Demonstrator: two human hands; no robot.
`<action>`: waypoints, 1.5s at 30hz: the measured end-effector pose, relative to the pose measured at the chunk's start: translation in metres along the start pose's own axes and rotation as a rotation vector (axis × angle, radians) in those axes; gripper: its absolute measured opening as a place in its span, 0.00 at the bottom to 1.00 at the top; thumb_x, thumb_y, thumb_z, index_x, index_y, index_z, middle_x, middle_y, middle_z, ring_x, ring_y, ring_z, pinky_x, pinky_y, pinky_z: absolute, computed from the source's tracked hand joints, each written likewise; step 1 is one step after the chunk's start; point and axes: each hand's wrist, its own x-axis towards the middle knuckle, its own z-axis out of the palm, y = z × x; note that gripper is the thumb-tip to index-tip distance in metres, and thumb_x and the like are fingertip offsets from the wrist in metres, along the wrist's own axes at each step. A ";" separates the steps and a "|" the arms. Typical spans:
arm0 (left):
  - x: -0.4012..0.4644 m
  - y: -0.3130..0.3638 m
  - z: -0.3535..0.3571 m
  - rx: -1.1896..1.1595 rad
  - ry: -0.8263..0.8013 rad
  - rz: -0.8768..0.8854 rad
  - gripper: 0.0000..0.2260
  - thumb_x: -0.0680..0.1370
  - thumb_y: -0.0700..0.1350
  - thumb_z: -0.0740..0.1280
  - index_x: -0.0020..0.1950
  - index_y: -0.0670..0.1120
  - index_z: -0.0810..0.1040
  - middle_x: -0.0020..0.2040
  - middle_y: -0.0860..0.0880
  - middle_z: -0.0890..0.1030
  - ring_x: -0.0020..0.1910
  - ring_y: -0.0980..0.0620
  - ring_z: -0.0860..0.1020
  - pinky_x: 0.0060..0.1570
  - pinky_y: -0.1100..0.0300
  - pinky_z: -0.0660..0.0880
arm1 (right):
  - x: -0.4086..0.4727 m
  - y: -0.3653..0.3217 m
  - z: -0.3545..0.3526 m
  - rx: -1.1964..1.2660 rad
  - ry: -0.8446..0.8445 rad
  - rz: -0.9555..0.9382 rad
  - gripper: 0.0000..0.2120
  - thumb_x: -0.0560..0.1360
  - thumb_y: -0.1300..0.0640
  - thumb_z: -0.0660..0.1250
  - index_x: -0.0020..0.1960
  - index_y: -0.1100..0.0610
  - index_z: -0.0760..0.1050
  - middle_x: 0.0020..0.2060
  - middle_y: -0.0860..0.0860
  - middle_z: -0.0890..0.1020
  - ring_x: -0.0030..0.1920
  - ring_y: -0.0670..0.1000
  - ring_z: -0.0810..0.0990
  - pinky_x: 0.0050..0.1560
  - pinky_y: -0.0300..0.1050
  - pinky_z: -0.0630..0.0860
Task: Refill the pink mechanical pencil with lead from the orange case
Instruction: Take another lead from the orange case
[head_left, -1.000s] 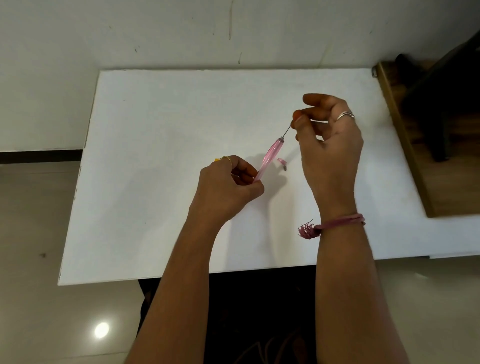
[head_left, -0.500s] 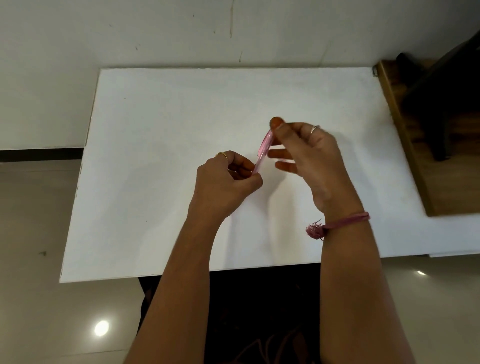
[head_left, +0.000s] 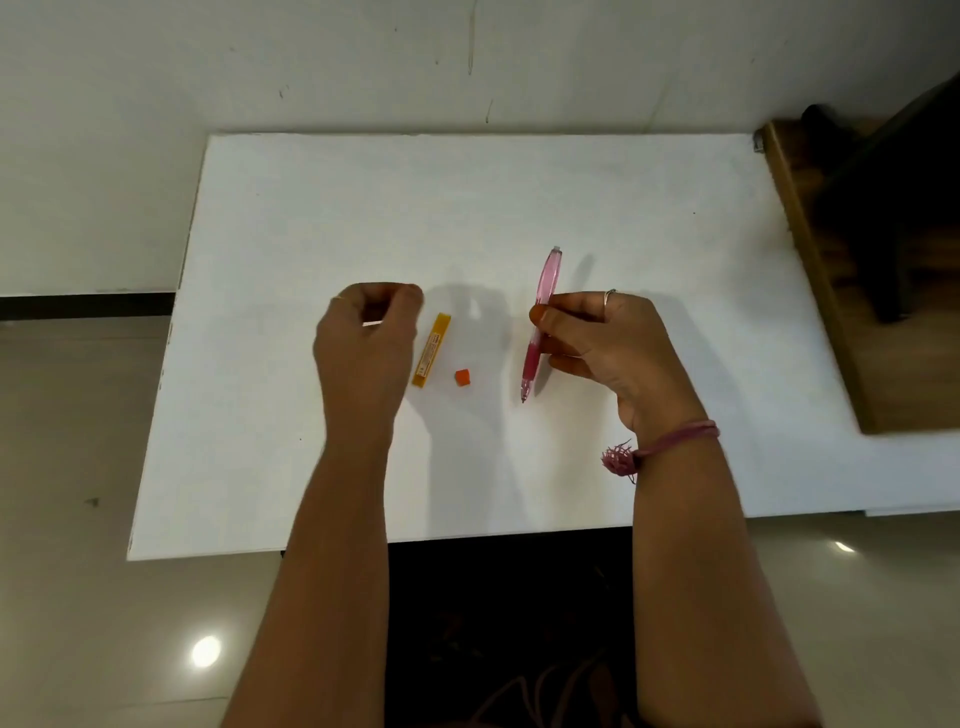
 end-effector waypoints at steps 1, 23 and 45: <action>0.002 -0.001 -0.003 -0.038 0.055 -0.037 0.07 0.71 0.49 0.67 0.44 0.47 0.80 0.41 0.51 0.82 0.40 0.51 0.80 0.46 0.54 0.78 | 0.001 0.002 0.001 -0.043 0.015 0.007 0.09 0.72 0.58 0.72 0.52 0.59 0.82 0.39 0.51 0.86 0.38 0.47 0.85 0.42 0.40 0.81; 0.006 -0.006 -0.004 -0.111 0.122 -0.105 0.04 0.72 0.48 0.67 0.39 0.48 0.78 0.34 0.54 0.78 0.34 0.54 0.74 0.38 0.59 0.72 | 0.007 0.007 0.013 -0.357 0.193 -0.123 0.12 0.70 0.54 0.74 0.51 0.57 0.79 0.44 0.52 0.84 0.45 0.53 0.83 0.52 0.53 0.80; 0.008 -0.012 -0.003 0.049 0.113 -0.044 0.08 0.72 0.49 0.68 0.46 0.46 0.80 0.40 0.54 0.80 0.38 0.56 0.77 0.41 0.63 0.72 | -0.006 0.001 0.044 -0.762 -0.293 -0.304 0.06 0.69 0.54 0.74 0.42 0.55 0.80 0.40 0.47 0.83 0.41 0.44 0.80 0.42 0.39 0.76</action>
